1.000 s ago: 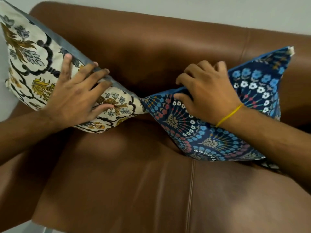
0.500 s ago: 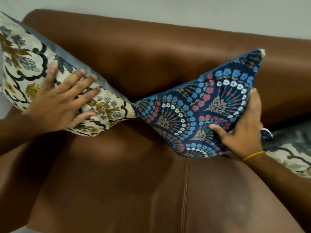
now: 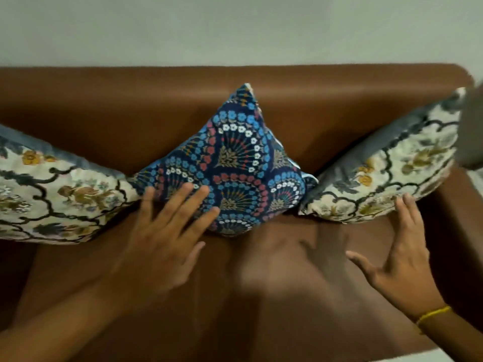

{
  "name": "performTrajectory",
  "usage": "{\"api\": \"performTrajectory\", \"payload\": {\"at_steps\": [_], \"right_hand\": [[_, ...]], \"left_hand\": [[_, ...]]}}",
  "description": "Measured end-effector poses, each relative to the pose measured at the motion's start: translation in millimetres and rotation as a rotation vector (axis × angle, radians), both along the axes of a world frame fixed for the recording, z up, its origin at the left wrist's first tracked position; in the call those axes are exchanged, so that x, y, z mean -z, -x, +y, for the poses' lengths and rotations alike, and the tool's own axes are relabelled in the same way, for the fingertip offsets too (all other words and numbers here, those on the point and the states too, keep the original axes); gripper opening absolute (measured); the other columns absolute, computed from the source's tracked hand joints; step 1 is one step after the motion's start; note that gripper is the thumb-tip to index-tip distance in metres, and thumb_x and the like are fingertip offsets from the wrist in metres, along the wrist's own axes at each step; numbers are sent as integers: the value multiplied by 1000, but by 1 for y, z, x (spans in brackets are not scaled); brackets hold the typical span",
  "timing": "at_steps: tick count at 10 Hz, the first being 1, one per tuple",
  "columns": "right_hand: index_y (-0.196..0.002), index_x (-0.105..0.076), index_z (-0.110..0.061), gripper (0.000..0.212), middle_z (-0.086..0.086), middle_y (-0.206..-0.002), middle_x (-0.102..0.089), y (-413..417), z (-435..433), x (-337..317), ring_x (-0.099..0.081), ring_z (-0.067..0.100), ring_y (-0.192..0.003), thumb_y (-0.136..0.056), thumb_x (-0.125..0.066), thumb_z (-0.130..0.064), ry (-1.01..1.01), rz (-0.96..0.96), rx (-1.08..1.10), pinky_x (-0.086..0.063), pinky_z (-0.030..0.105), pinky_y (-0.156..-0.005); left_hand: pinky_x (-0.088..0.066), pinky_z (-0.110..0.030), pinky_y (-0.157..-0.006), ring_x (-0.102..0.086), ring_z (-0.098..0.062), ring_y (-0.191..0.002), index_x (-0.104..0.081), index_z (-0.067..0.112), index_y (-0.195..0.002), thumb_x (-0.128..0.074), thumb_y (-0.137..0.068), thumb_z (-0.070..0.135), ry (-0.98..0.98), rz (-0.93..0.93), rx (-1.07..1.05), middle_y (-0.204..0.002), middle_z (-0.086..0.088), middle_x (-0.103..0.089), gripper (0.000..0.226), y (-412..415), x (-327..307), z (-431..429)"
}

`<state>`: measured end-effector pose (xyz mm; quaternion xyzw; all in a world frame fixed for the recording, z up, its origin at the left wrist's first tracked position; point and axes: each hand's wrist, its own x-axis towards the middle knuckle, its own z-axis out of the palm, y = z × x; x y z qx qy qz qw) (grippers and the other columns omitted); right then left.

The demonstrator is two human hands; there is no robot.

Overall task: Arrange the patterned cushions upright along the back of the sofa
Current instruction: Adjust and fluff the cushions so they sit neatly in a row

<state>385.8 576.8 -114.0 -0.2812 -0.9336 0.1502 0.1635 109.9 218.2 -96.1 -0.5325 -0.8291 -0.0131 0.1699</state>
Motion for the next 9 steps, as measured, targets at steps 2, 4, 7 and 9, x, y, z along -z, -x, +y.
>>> {"api": "performTrajectory", "payload": {"at_steps": [2,4,7,9], "right_hand": [[-175,-4,-13,156,35,-179,8,51,119,26,8,55,-168,-61,-74,-92,67,99,263,-1,64,-137],[-176,-7,-8,148,40,-177,6,111,173,55,5,73,-159,-72,-87,-76,12,91,328,1,73,-129],[-177,-1,-15,148,29,-182,10,101,160,45,7,66,-163,-71,-92,-67,60,8,361,-12,76,-128],[-176,5,-20,145,24,-183,11,84,115,12,6,61,-165,-75,-90,-63,52,-22,367,-24,90,-117]], "left_hand": [[-5,-81,-127,-9,-38,-171,-18,35,-173,-67,-93,57,92,27,106,-186,-10,-10,96,-6,23,138],[4,-77,-128,1,-32,-172,-8,39,-174,-70,-85,73,217,95,-4,-187,-7,2,113,42,54,168],[-4,-80,-126,-5,-31,-173,-20,34,-174,-72,-86,70,229,108,-41,-186,-8,-7,109,40,44,159],[-8,-78,-129,-5,-34,-172,-15,32,-174,-73,-90,61,262,99,-37,-186,-10,-4,107,15,11,148]]}}
